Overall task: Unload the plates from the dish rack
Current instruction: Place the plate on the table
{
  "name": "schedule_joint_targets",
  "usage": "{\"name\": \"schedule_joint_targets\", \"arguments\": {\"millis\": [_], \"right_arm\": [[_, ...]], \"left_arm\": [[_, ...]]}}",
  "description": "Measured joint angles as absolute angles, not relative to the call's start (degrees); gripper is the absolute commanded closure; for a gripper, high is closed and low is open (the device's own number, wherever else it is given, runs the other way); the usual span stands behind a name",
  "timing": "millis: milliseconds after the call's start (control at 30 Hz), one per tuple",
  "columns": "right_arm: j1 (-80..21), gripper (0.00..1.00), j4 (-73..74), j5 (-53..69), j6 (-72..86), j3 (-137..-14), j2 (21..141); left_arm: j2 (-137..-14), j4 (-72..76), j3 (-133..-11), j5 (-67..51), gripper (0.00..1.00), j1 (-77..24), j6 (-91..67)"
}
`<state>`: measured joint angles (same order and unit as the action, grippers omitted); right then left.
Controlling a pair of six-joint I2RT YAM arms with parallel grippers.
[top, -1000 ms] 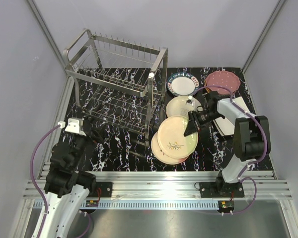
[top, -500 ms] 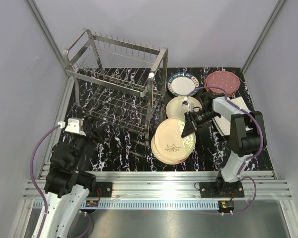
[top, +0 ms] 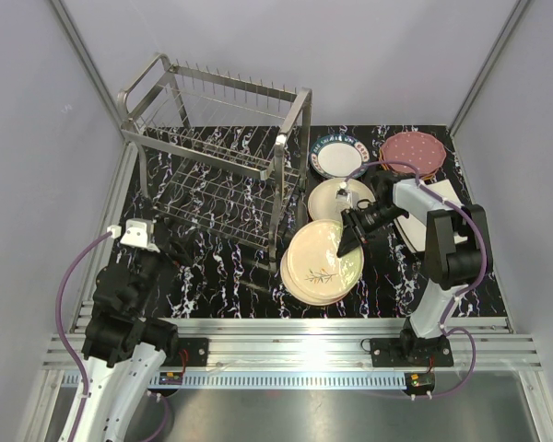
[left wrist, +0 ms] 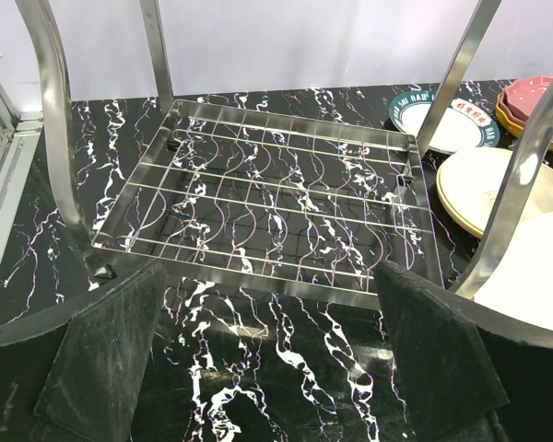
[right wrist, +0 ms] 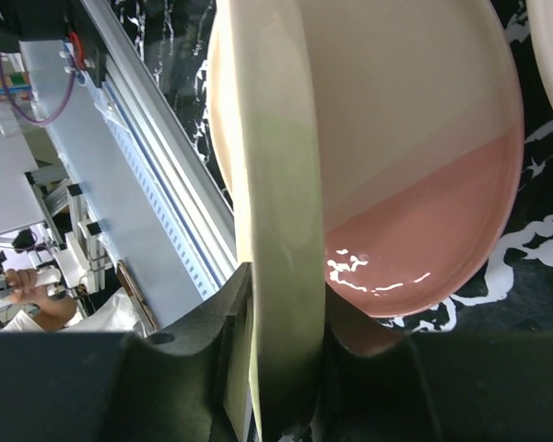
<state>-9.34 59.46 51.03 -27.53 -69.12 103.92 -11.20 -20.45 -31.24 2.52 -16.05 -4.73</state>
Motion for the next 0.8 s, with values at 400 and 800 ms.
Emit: {"name": "schedule_joint_targets", "arguments": {"millis": [400, 800], "right_arm": [[-9.4, 0.5, 59.9, 48.8, -28.2, -69.1, 104.0], [-9.4, 0.37, 59.8, 45.9, -28.2, -69.1, 104.0]], "left_arm": [[-11.2, -20.4, -31.2, 2.9, 0.01, -16.1, -4.7], [-11.2, -20.4, -31.2, 2.9, 0.01, -16.1, -4.7]]}}
